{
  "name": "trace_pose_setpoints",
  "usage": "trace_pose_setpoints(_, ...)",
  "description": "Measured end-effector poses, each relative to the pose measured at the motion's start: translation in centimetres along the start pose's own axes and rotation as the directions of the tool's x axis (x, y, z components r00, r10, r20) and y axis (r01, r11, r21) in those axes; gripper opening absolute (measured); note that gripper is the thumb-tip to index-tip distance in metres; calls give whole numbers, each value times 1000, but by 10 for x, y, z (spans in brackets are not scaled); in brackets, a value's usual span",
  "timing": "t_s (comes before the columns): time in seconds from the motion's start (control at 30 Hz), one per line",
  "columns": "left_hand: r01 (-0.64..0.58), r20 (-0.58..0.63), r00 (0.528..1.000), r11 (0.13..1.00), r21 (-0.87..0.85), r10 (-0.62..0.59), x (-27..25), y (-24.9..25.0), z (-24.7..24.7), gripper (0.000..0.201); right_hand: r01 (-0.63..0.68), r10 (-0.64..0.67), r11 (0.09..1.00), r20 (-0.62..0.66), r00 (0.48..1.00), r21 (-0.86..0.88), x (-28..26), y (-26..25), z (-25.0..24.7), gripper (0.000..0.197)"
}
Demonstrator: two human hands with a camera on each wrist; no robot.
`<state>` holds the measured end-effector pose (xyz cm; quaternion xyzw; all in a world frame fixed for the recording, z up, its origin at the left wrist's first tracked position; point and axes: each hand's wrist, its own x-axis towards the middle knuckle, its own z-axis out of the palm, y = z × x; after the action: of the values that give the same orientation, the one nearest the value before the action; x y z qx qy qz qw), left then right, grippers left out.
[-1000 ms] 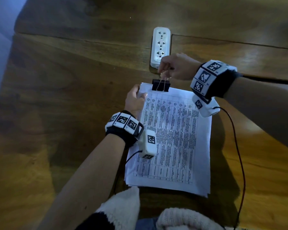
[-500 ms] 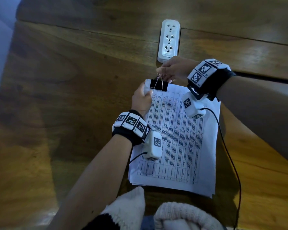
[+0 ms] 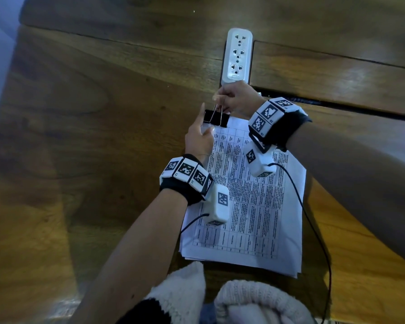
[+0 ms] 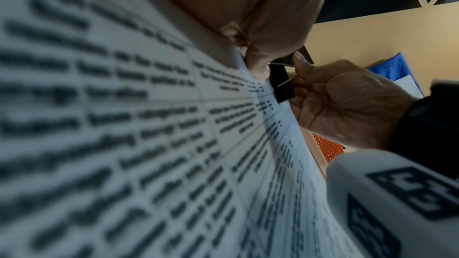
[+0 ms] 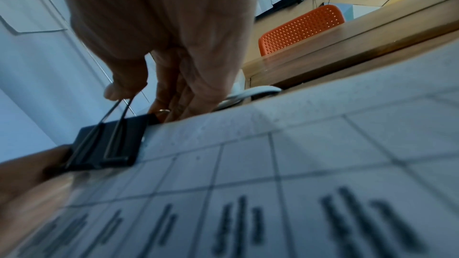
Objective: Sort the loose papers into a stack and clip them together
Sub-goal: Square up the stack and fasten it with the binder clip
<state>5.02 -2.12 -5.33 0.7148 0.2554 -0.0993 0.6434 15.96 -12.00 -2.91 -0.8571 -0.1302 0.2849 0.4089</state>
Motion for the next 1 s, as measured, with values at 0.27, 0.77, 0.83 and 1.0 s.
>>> trace_pose_setpoints(0.27, 34, -64, 997, 999, 4, -34, 5, -2, 5, 59, -8, 4, 999, -82, 997, -50, -11, -4, 9, 24)
trace_pose_setpoints(0.77, 116, 106, 988, 992, -49, -110, 13, 2, -20, 39, 205, -270, 943, -239, 933, -263, -89, -9, 40, 15)
trace_pose_setpoints(0.83, 150, 121, 983, 986, -73, -140, 10, 6, -21, 36, 230, -273, 924, -105, 956, -305, -100, 0, 55, 13)
trace_pose_setpoints(1.0, 193, 217, 964, 966, -169, -154, 3, 16, -26, 11, 153, -201, 940, -133, 971, -304, -103, 9, 50, 21)
